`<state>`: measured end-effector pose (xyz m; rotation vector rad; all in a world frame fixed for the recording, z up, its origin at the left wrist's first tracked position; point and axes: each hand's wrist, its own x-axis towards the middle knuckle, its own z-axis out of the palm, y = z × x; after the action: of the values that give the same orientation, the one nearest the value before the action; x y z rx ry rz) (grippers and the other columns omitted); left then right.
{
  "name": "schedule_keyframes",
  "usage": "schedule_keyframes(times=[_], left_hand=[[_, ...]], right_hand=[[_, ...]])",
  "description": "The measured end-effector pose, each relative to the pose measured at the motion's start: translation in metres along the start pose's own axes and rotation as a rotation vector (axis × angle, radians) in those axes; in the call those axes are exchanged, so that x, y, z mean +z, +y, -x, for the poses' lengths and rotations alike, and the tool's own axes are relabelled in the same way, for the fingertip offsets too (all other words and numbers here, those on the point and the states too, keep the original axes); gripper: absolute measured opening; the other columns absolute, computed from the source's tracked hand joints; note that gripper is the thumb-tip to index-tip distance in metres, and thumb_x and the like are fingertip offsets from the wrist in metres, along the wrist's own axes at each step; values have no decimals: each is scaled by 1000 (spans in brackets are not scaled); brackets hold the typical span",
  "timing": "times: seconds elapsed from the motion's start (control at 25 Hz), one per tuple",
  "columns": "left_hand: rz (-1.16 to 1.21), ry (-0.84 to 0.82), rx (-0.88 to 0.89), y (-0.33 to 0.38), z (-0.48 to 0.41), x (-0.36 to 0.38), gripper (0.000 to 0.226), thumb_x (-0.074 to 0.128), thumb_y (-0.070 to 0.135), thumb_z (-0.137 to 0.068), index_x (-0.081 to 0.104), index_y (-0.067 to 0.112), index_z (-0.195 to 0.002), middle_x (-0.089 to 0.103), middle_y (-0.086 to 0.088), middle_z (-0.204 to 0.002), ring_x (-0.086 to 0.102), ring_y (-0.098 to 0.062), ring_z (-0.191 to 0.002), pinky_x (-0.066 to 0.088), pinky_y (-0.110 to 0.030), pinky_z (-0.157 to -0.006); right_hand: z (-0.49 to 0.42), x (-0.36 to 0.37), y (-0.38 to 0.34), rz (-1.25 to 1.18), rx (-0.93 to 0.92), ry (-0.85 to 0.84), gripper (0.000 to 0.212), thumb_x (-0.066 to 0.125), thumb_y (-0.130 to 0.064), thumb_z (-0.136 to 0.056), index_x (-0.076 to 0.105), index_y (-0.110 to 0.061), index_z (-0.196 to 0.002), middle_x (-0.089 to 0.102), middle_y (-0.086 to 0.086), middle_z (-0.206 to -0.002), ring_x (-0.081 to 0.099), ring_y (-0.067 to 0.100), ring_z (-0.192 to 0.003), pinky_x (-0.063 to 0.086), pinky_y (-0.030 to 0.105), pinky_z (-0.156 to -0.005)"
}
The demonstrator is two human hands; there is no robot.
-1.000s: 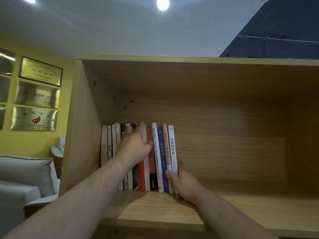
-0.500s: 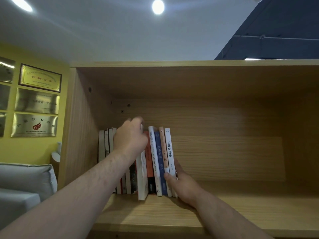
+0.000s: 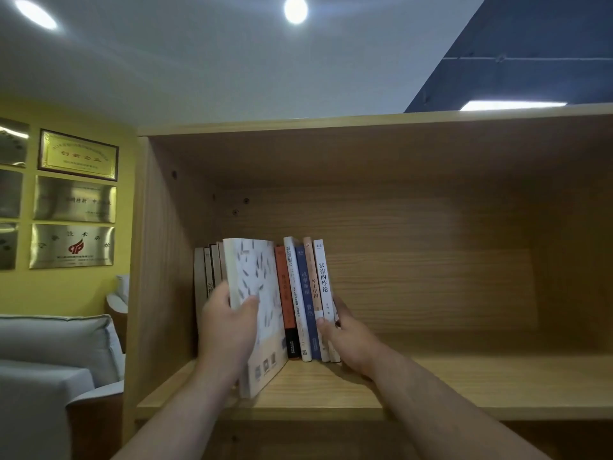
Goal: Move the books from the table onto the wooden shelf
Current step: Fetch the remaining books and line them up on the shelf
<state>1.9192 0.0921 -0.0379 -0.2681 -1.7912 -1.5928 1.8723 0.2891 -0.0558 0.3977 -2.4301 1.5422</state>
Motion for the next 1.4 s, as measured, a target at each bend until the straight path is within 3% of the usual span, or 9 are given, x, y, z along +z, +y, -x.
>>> schedule_keyframes(times=[0.24, 0.36, 0.4, 0.52, 0.72, 0.84, 1.12, 1.32, 1.4], left_hand=[[504, -75, -213, 23, 16, -43, 18, 50, 17, -103, 63, 21, -113, 79, -6, -99, 79, -27, -78, 61, -48, -68], [578, -258, -302, 32, 19, -23, 19, 47, 18, -103, 62, 21, -114, 80, -9, -101, 78, -33, -86, 62, -51, -70], [569, -308, -295, 36, 19, -12, 20, 46, 18, -104, 62, 21, -115, 80, -9, -103, 78, -35, -90, 61, -53, -73], [392, -351, -226, 37, 11, 12, 19, 47, 26, -105, 64, 22, -111, 78, -7, -106, 75, -32, -97, 59, -51, -80], [-211, -331, -42, -13, -2, -4, 22, 52, 27, -102, 59, 34, -121, 66, 9, -115, 63, -12, -112, 54, -31, -88], [-387, -284, -76, -33, -9, -13, 41, 56, 27, -100, 52, 22, -140, 53, 2, -142, 52, -17, -130, 48, -41, -106], [-405, -260, -70, -39, -14, -11, 56, 63, 26, -96, 45, 18, -148, 36, 4, -151, 43, -19, -138, 40, -45, -115], [-363, -220, -63, -46, -22, -13, 56, 64, 24, -95, 46, 19, -147, 39, 8, -147, 42, -16, -137, 40, -43, -116], [-340, -205, -44, -49, -23, -12, 56, 64, 24, -95, 45, 20, -148, 39, 8, -147, 41, -15, -138, 38, -41, -116]], right_hand=[[28, -6, -24, -164, -140, 221, 20, 56, -38, -102, 55, -30, -120, 64, -13, -102, 65, 2, -87, 55, 20, -66], [43, -15, -34, -471, -49, 10, 50, 58, -50, -94, 64, -8, -119, 77, 10, -108, 75, 30, -100, 63, 37, -80], [50, -20, -35, -523, 18, -67, 44, 59, -42, -97, 62, -8, -125, 77, 15, -112, 73, 38, -106, 62, 47, -87], [61, -45, -33, -576, 62, -23, 30, 64, -19, -98, 59, -12, -127, 78, 16, -113, 74, 41, -105, 59, 58, -90], [57, -87, -33, -472, -14, 446, 16, 64, -8, -96, 64, -17, -109, 76, 15, -104, 77, 36, -86, 64, 48, -71], [51, -80, -36, -255, -13, 572, 22, 55, 1, -96, 54, -20, -105, 67, 3, -100, 69, 24, -86, 60, 38, -63], [17, -11, -26, -100, 40, 376, 17, 56, -12, -101, 50, -26, -107, 66, 1, -102, 69, 12, -84, 58, 26, -58], [3, 1, -24, -192, 123, 110, 24, 53, -29, -104, 49, -35, -127, 72, 4, -112, 76, 22, -93, 64, 40, -74], [5, -3, -19, -147, 137, -4, 24, 44, -29, -108, 49, -34, -131, 73, 1, -111, 75, 15, -91, 62, 28, -67]])
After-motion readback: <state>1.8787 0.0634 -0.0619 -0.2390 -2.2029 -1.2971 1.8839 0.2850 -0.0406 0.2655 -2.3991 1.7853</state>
